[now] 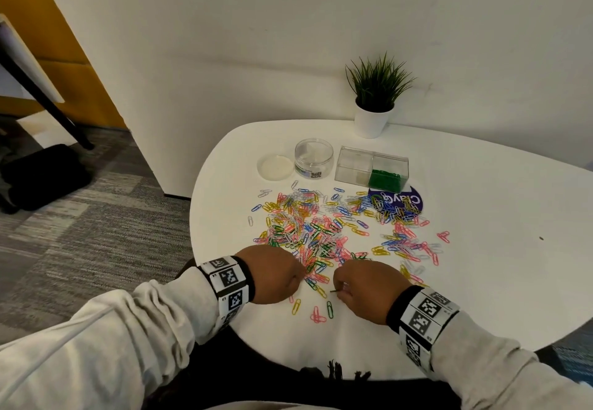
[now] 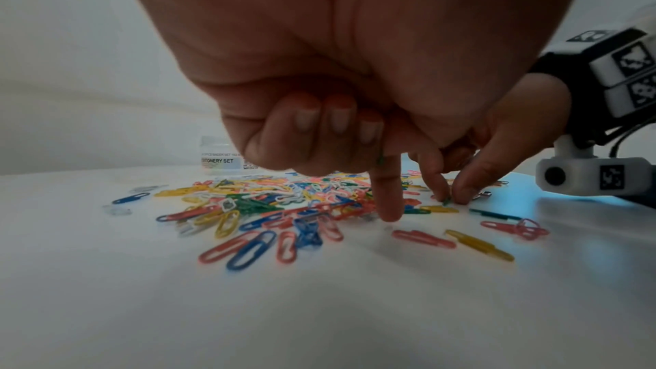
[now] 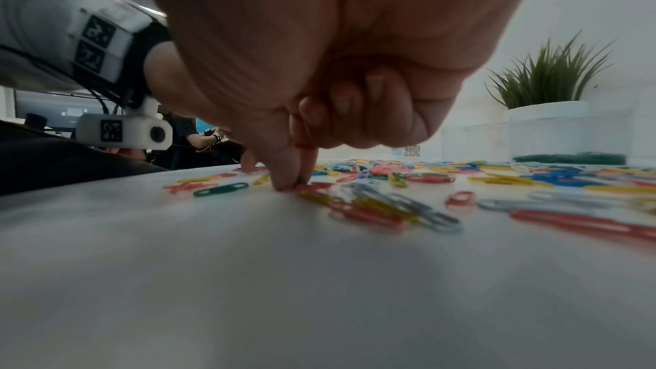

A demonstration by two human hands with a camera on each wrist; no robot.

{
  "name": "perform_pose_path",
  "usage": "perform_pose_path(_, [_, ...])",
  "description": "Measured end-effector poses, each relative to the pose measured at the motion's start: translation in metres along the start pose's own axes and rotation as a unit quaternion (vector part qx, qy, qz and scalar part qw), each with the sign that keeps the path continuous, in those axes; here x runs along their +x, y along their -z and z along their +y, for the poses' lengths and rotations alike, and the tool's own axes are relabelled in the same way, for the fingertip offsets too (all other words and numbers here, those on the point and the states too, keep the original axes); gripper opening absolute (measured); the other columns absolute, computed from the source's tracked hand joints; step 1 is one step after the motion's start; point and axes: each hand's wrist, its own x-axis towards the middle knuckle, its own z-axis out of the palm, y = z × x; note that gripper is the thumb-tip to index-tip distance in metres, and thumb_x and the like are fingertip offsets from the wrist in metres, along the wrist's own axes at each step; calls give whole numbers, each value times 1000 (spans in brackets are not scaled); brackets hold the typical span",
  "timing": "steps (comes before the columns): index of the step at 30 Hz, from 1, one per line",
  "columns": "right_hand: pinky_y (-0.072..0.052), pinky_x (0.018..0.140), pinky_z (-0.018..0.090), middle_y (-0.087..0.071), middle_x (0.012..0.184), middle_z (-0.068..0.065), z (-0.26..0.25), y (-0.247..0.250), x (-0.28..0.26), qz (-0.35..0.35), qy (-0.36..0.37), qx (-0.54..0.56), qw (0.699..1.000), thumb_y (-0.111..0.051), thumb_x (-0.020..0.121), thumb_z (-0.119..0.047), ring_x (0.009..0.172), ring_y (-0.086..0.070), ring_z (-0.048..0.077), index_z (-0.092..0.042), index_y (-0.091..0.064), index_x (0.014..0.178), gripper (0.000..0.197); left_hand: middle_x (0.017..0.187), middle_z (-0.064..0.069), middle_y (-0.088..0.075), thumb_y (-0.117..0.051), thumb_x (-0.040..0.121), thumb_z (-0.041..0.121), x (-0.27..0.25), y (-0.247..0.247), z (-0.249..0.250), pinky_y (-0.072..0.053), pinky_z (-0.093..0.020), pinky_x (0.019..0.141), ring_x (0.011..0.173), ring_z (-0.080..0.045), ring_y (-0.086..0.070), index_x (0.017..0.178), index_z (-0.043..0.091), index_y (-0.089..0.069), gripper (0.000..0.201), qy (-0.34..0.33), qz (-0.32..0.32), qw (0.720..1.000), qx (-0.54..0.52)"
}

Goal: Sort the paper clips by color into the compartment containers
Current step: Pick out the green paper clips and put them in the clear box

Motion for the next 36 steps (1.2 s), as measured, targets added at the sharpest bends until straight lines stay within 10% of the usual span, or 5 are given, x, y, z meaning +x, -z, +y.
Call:
perform_pose_path(2, [-48, 75, 31, -63, 104, -2, -2, -2, 2, -3, -3, 1, 1000, -50, 96, -33, 90, -59, 21, -21, -64, 100, 19, 100, 1, -65, -36, 98, 28, 2, 0, -1, -45, -31, 73, 85, -22, -57, 103, 20, -64, 29, 10, 26, 1000, 2])
perform_pose_path(11, [-47, 66, 33, -61, 73, -1, 2, 16, -2, -10, -69, 238, 969, -55, 87, -23, 68, -58, 16, -28, -50, 98, 13, 131, 10, -62, -43, 94, 22, 3, -5, -1, -48, -33, 99, 118, -17, -58, 128, 35, -64, 42, -43, 8, 999, 7])
perform_pose_path(18, [-44, 76, 31, -59, 94, -8, -1, 14, -7, -63, -24, 168, 983, -39, 96, -14, 91, -56, 16, -26, -58, 104, 24, 130, 6, -64, -42, 96, 19, -1, -4, -1, -47, -29, 93, 115, -20, -60, 137, 36, -56, 47, -59, 37, 997, 10])
perform_pose_path(23, [-43, 98, 34, -56, 133, -1, -10, 6, -6, -71, 0, 79, 994, -35, 99, -24, 120, -53, 21, -38, -47, 138, 43, 132, 7, -63, -42, 94, 18, 1, -6, 0, -49, -31, 94, 116, -21, -60, 136, 39, -57, 49, -58, 29, 998, 23])
perform_pose_path(36, [-43, 91, 30, -59, 127, -4, -5, 0, -2, -19, 26, 2, 999, -39, 98, -22, 117, -56, 24, -45, -51, 137, 47, 122, 14, -67, -52, 95, 30, 1, -10, -4, -51, -30, 90, 110, -16, -62, 120, 36, -68, 31, -66, 41, 997, 17])
